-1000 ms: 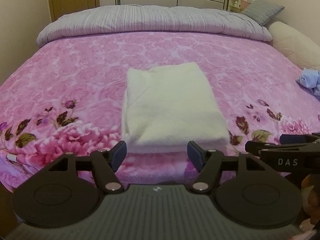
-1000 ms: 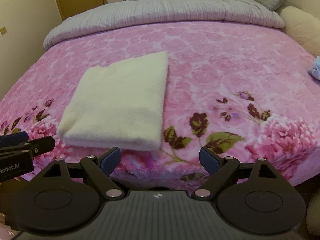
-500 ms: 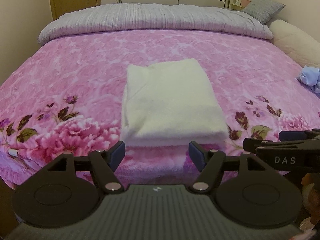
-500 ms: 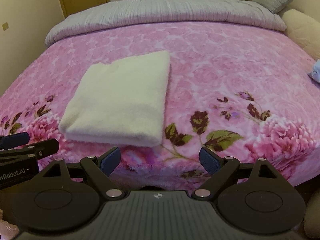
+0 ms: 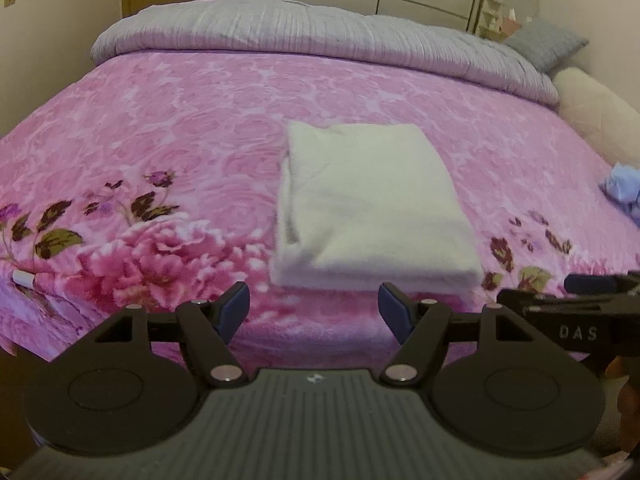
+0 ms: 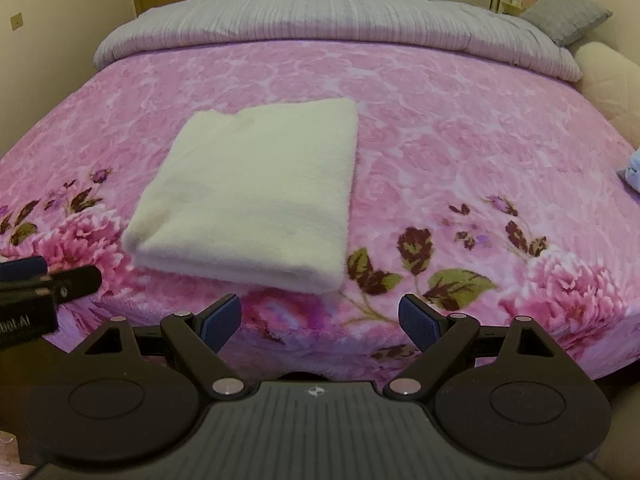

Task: Fold clothes
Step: 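Grasp the folded sweater edge with both grippers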

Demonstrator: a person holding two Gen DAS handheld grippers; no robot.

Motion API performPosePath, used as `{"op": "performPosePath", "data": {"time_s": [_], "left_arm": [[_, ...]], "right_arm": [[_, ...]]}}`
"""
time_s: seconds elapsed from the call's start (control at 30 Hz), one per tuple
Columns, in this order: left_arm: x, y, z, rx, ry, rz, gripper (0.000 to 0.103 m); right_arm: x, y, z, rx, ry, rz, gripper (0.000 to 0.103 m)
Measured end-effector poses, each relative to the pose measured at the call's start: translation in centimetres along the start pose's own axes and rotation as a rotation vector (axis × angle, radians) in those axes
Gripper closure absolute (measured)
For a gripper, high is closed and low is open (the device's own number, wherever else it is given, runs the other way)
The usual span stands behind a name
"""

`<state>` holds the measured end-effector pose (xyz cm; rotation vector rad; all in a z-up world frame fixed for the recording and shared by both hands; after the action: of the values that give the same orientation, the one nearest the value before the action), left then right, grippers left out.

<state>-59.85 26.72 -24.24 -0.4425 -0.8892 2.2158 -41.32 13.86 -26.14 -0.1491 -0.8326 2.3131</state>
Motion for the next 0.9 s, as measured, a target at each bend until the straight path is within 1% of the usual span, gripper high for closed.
{"op": "performPosePath", "data": {"time_s": [0.1, 0.13, 0.2, 0.3, 0.37, 0.4, 0.47, 0.53, 0.67, 0.77, 0.8, 0.83, 0.87, 0.9], "left_arm": [[2.1, -0.2, -0.5, -0.018, 0.062, 0.078, 0.034], [3.0, -0.3, -0.9, -0.022, 0.092, 0.116, 0.034], [4.7, -0.5, -1.7, -0.029, 0.153, 0.194, 0.034], [7.0, -1.2, -3.5, -0.029, 0.232, 0.311, 0.035], [8.1, -1.6, -4.9, -0.033, 0.272, 0.364, 0.034], [8.6, -1.8, -5.7, -0.026, 0.288, 0.385, 0.034], [9.4, -2.1, -7.8, -0.001, 0.32, 0.42, 0.034], [10.0, -2.4, -10.0, 0.028, 0.336, 0.448, 0.035], [10.8, -3.0, -14.4, 0.084, 0.391, 0.489, 0.035], [10.9, -3.5, -17.3, 0.114, 0.429, 0.496, 0.035], [11.0, -3.7, -18.3, 0.123, 0.442, 0.498, 0.033], [11.1, -3.9, -19.1, 0.127, 0.466, 0.508, 0.03], [11.2, -3.9, -19.9, 0.13, 0.496, 0.519, 0.029], [11.3, -4.0, -20.6, 0.133, 0.527, 0.53, 0.029]], "right_arm": [[-0.1, -0.3, -0.2, -0.016, -0.016, -0.012, 0.015], [-0.6, -0.6, -0.2, -0.028, -0.037, -0.043, 0.015], [-1.8, -1.3, -0.2, -0.043, -0.092, -0.116, 0.015], [-4.3, -2.7, -0.4, -0.063, -0.206, -0.252, 0.015], [-5.6, -3.4, -1.1, -0.064, -0.262, -0.323, 0.015], [-6.0, -3.6, -1.9, -0.052, -0.276, -0.345, 0.015], [-6.6, -4.1, -3.6, -0.027, -0.303, -0.389, 0.015], [-7.3, -4.5, -5.3, -0.003, -0.331, -0.433, 0.015], [-7.5, -5.4, -9.1, 0.034, -0.368, -0.467, 0.016], [-8.0, -6.0, -12.0, 0.065, -0.387, -0.516, 0.016], [-8.2, -6.2, -12.9, 0.074, -0.394, -0.533, 0.016], [-8.5, -6.3, -13.8, 0.08, -0.402, -0.551, 0.016], [-8.8, -6.5, -14.8, 0.087, -0.411, -0.569, 0.016], [-9.0, -6.6, -15.5, 0.092, -0.44, -0.595, 0.016]]}}
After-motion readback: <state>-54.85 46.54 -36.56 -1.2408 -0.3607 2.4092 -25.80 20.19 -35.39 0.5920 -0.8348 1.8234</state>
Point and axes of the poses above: each gripper's, at about its wrist camera, not at the fingertips, and z roughly against the way its jaws point, x to its left, y to its underside, the point moved 3 cm from there along -z, roughly the way its jaws point, and after that the axes turned 8 degrees about -z, right-handed, at the moved point
